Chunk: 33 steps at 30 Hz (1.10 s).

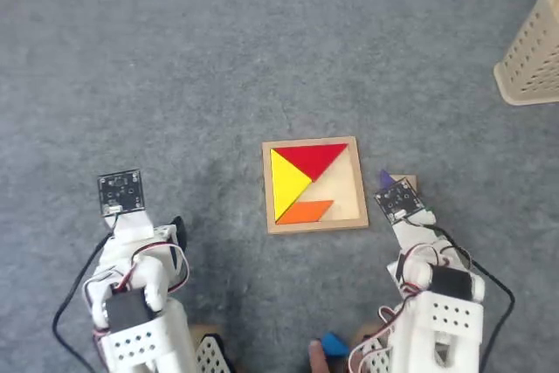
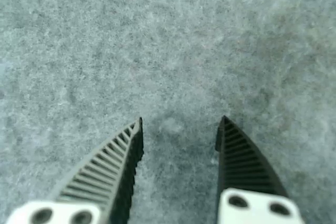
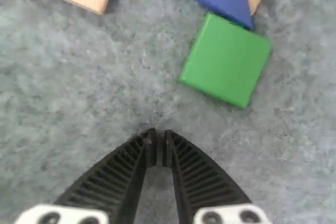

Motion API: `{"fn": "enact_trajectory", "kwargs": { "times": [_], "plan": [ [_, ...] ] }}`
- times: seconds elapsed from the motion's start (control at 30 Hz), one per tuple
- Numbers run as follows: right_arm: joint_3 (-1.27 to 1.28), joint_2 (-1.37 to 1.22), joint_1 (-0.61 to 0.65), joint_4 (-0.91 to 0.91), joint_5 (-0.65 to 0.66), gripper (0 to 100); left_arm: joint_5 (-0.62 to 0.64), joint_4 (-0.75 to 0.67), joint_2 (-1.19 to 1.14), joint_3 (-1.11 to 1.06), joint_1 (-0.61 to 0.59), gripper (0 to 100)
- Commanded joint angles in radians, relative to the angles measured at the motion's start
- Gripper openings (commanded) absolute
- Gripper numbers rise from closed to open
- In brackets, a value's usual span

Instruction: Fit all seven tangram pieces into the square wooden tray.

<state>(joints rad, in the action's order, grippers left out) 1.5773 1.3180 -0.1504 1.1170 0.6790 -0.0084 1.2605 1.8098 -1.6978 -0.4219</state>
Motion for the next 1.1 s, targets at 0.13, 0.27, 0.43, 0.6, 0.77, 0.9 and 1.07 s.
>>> {"fn": "enact_trajectory", "kwargs": {
  "times": [0.13, 0.27, 0.43, 0.6, 0.77, 0.9, 1.07],
  "plan": [
    [-0.058, -0.059, -0.008, -0.024, 0.021, 4.4, -0.005, 0.005, 0.014, 0.013, 0.002, 22],
    [-0.057, -0.056, -0.008, -0.022, 0.021, 4.4, -0.005, 0.005, 0.014, 0.013, 0.002, 22],
    [-0.055, -0.056, 0.004, -0.022, 0.021, 4.4, -0.005, 0.005, 0.014, 0.013, 0.002, 22],
    [-0.049, -0.056, 0.028, -0.025, 0.026, 4.4, -0.005, 0.005, 0.014, 0.013, 0.002, 22],
    [-0.048, -0.054, 0.028, -0.025, 0.028, 4.4, -0.005, 0.005, 0.014, 0.013, 0.002, 22],
    [-0.048, -0.054, 0.028, -0.025, 0.028, 4.4, -0.005, 0.005, 0.014, 0.013, 0.002, 22],
    [-0.044, -0.056, 0.028, -0.036, 0.028, 4.4, -0.005, 0.005, 0.014, 0.013, 0.002, 22]
  ]
}}
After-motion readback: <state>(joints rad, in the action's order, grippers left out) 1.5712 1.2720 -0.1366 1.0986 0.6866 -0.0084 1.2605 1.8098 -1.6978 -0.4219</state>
